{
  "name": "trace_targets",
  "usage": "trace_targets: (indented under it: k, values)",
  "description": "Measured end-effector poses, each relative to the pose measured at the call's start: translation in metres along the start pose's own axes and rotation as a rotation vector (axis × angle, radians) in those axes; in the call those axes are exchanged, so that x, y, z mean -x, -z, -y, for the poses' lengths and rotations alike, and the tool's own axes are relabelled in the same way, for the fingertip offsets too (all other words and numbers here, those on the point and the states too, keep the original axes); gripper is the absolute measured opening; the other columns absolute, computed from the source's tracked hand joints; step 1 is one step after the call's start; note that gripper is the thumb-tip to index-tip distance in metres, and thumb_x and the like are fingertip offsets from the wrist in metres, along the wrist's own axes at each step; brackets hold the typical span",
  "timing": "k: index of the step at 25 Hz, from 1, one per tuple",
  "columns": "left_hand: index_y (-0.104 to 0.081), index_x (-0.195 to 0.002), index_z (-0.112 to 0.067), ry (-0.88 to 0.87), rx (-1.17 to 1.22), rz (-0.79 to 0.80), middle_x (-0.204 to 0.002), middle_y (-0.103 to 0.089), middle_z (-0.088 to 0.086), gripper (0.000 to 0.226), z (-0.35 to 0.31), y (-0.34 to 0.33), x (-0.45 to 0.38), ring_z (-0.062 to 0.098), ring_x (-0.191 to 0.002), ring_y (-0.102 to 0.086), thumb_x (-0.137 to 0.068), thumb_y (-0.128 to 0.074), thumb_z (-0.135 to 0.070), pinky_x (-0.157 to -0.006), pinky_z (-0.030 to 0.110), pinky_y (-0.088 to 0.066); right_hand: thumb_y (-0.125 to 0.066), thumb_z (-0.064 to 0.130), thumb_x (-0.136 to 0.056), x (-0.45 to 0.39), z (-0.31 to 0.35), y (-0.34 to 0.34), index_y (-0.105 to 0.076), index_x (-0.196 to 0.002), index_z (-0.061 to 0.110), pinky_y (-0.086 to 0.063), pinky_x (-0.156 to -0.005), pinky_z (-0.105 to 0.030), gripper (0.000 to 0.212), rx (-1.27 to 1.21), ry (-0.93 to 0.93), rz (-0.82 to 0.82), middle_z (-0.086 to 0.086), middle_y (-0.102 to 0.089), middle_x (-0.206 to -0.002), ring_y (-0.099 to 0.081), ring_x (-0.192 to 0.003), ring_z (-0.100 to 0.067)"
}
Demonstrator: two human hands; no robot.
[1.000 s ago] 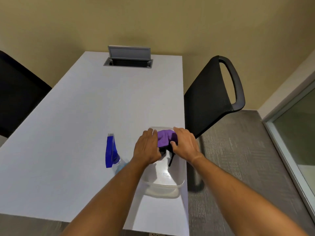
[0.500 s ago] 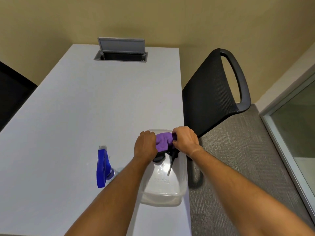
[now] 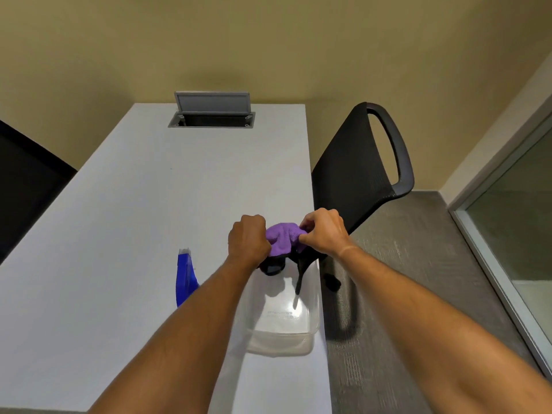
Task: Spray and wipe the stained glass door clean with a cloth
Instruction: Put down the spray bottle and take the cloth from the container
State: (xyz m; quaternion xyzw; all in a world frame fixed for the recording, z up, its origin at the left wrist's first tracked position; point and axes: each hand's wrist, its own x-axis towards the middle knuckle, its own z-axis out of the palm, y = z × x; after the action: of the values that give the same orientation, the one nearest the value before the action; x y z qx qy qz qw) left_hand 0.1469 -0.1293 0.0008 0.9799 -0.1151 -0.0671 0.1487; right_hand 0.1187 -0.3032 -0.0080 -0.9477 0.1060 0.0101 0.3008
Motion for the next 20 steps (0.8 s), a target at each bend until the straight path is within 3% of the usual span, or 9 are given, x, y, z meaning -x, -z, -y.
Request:
trace_targets:
  k: [8,14,17,20]
  values:
    - [-0.073,-0.090,-0.008,-0.107,0.038,-0.067,-0.087,-0.069,0.010,0.019,-0.055,0.086,0.041,0.025,-0.078,-0.066,-0.074,-0.080,-0.016,-0.075,0.038,-0.060,-0.085,0.019,-0.073,0.053,0.013,0.104,-0.078,-0.091,0.010,-0.061,-0.074,-0.030,0.021,-0.080,0.070,-0.014,-0.003,-0.073,-0.082,-0.070,-0.078,-0.012]
    - [-0.075,-0.092,-0.009,-0.267,0.078,0.035,-0.089,-0.071,0.008,0.027,-0.118,0.124,0.083,0.021,-0.083,-0.067,-0.069,-0.087,-0.016,-0.075,0.034,-0.061,-0.085,0.007,-0.068,0.123,-0.007,0.191,-0.079,-0.080,0.010,-0.058,-0.068,-0.026,0.014,-0.037,0.031,0.044,-0.005,-0.075,-0.075,-0.069,-0.072,-0.013]
    - [-0.077,-0.086,-0.012,-0.366,0.071,0.085,-0.085,-0.071,0.005,0.029,-0.154,0.132,0.102,0.019,-0.082,-0.066,-0.062,-0.090,-0.021,-0.072,0.032,-0.059,-0.086,0.005,-0.065,0.157,-0.020,0.229,-0.078,-0.081,0.007,-0.055,-0.065,-0.031,0.017,-0.004,-0.023,0.049,-0.011,-0.074,-0.077,-0.064,-0.067,-0.015]
    - [-0.078,-0.078,-0.014,-0.449,0.094,0.121,-0.079,-0.073,0.003,0.028,-0.190,0.138,0.114,0.017,-0.078,-0.067,-0.056,-0.093,-0.023,-0.071,0.033,-0.060,-0.086,0.006,-0.065,0.186,-0.036,0.262,-0.078,-0.081,0.005,-0.047,-0.057,-0.029,0.018,-0.001,-0.102,0.013,-0.009,-0.070,-0.069,-0.060,-0.062,-0.016]
